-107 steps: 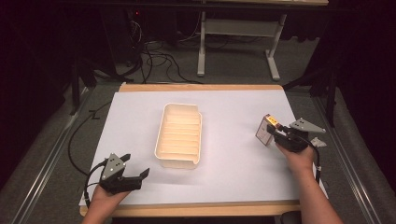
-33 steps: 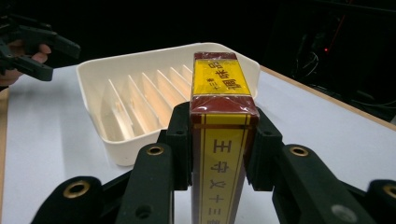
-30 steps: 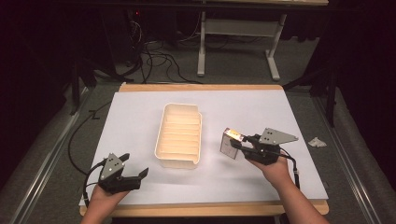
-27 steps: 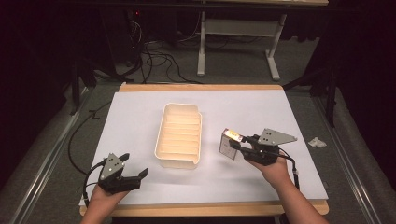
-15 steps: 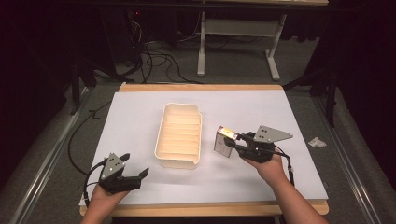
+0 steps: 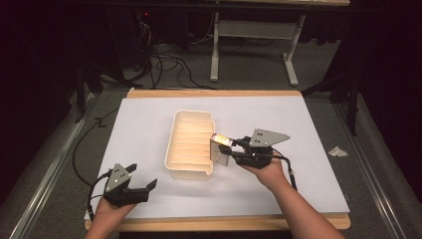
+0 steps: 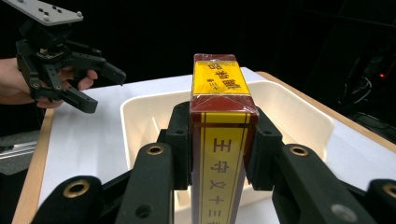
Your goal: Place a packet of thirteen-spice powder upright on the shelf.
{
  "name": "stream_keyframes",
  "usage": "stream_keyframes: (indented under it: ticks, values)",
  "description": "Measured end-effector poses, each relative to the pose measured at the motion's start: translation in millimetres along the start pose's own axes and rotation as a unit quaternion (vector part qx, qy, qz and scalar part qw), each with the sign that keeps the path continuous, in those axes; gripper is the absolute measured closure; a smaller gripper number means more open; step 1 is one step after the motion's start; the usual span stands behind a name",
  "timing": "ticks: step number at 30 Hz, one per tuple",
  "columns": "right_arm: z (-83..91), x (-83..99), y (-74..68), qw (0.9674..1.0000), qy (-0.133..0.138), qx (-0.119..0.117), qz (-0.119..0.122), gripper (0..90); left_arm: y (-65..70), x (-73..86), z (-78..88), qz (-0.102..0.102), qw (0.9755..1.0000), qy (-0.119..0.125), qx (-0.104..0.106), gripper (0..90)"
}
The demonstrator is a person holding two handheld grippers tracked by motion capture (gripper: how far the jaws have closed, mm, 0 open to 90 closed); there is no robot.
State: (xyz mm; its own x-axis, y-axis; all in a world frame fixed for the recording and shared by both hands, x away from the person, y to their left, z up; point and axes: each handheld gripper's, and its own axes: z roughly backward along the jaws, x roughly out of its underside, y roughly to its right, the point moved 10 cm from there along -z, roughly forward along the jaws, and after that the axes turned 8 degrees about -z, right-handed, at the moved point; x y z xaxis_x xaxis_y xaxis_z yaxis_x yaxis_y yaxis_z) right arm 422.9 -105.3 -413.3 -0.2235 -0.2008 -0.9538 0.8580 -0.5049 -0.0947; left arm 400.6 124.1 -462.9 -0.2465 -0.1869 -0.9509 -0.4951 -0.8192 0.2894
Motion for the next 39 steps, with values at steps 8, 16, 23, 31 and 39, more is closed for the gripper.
stream_keyframes:
  ticks: [8,16,23,31,39]
  values:
    - [-12.1,-11.0,-7.2,0.9998,0.008,-0.017,0.003,68.5,-0.3,0.0,0.2,-0.001,1.0,0.0,-0.001,12.2]
    - [-23.9,-23.4,-14.7,0.999,0.02,-0.041,0.005,68.6,-0.2,0.6,0.3,-0.002,1.0,-0.001,-0.001,12.2]
    - [-36.4,-38.9,-22.9,0.9971,0.035,-0.067,0.002,68.6,-2.1,-1.6,1.7,0.0,1.0,0.004,-0.004,12.2]
    - [-45.5,-41.3,-28.7,0.9964,0.036,-0.077,0.007,68.5,-1.8,-2.5,4.1,0.001,1.0,0.006,-0.007,12.2]
    - [-50.4,-38.0,-36.5,0.9949,0.032,-0.095,0.002,68.6,0.4,-0.4,2.8,-0.002,1.0,0.002,-0.004,12.2]
